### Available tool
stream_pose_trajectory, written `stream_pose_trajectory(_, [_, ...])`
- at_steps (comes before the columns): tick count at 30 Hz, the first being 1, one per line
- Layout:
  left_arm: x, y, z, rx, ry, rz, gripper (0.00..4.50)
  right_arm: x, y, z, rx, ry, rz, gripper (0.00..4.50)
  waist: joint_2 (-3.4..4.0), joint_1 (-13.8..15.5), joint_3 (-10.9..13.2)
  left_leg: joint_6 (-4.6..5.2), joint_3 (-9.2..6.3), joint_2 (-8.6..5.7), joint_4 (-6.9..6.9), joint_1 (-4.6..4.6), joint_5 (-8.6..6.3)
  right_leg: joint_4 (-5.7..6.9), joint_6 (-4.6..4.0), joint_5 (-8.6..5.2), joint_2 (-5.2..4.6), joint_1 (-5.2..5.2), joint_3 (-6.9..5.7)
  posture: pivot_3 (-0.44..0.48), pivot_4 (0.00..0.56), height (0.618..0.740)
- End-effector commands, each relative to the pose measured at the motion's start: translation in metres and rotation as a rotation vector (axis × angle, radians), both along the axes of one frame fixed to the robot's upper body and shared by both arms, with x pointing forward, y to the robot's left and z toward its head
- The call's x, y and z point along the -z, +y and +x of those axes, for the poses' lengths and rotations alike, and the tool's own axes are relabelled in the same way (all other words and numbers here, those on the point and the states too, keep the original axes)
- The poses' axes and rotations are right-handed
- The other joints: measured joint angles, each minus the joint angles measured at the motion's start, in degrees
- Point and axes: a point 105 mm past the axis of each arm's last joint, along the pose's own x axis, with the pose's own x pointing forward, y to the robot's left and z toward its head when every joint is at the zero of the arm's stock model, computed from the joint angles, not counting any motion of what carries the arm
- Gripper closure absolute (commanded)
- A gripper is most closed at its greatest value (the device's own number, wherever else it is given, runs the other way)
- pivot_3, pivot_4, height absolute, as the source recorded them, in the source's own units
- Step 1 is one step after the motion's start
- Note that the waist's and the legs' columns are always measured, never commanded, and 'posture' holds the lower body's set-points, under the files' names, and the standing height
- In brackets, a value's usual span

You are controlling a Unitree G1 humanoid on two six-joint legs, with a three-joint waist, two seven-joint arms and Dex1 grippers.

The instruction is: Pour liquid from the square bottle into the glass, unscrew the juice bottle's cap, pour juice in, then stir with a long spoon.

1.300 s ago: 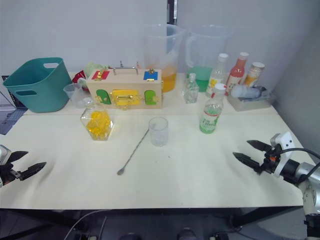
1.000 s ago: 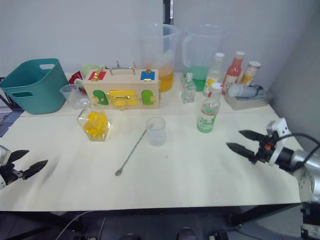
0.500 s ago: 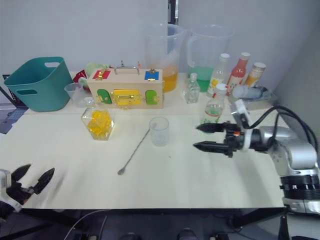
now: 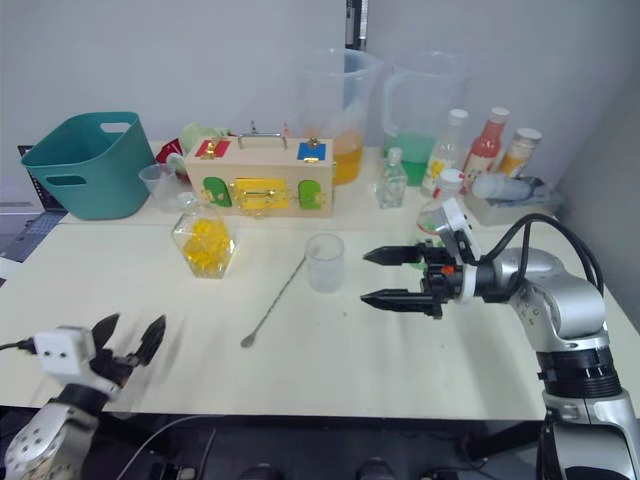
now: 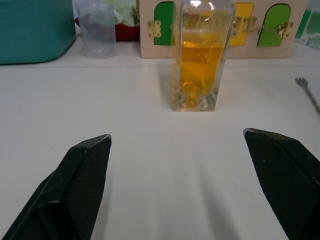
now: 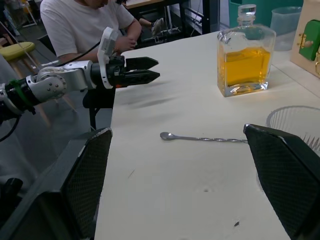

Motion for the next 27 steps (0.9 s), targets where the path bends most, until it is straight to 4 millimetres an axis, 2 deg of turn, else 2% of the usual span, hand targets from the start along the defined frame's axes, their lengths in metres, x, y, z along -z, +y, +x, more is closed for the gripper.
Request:
stream_pose_trajectory(1, [0.001, -0.010, 0.023, 0.009, -0.001, 0.007, 0.00, 0.000, -0.006, -0.010, 0.025, -0.034, -0.010, 0.03, -0.01, 0.3, 0.0, 0.00, -0.02, -0.01, -0.01, 0.00, 0.00, 0.01, 0.00, 0.00, 0.00, 0.00, -0.01, 0.000, 0.150, 0.740])
stream_pose_trajectory(8, [-0.003, -0.032, 0.067, 0.074, -0.011, 0.044, 0.00, 0.009, -0.014, -0.021, 0.089, -0.012, -0.018, 0.03, -0.02, 0.1, 0.0, 0.00, -0.06, -0.02, 0.17, -0.16, 0.00, 0.02, 0.03, 0.02, 0.03, -0.04, -0.04, 0.000, 0.150, 0.740])
stream_pose_trajectory(13, [-0.004, -0.036, 0.091, 0.054, -0.005, 0.042, 0.00, 0.014, -0.027, -0.024, 0.140, -0.009, -0.044, 0.03, -0.03, 0.0, 0.0, 0.00, -0.08, -0.04, 0.25, -0.21, 0.00, 0.03, 0.05, 0.03, 0.02, -0.03, -0.05, 0.000, 0.150, 0.740])
stream_pose_trajectory(20, [-0.010, -0.041, 0.108, 0.062, -0.026, 0.044, 0.00, 0.018, -0.028, -0.030, 0.161, -0.008, -0.055, 0.03, -0.03, 0.1, 0.0, 0.00, -0.10, -0.05, 0.28, -0.24, 0.00, 0.04, 0.06, 0.03, 0.01, -0.04, -0.05, 0.000, 0.150, 0.740])
stream_pose_trajectory(27, [-0.018, -0.038, 0.123, 0.030, -0.040, 0.023, 0.00, 0.016, -0.026, -0.028, 0.177, -0.022, -0.045, 0.03, -0.05, 0.2, 0.0, 0.00, -0.12, -0.06, 0.31, -0.28, 0.00, 0.04, 0.07, 0.04, 0.01, -0.04, -0.07, 0.000, 0.150, 0.740])
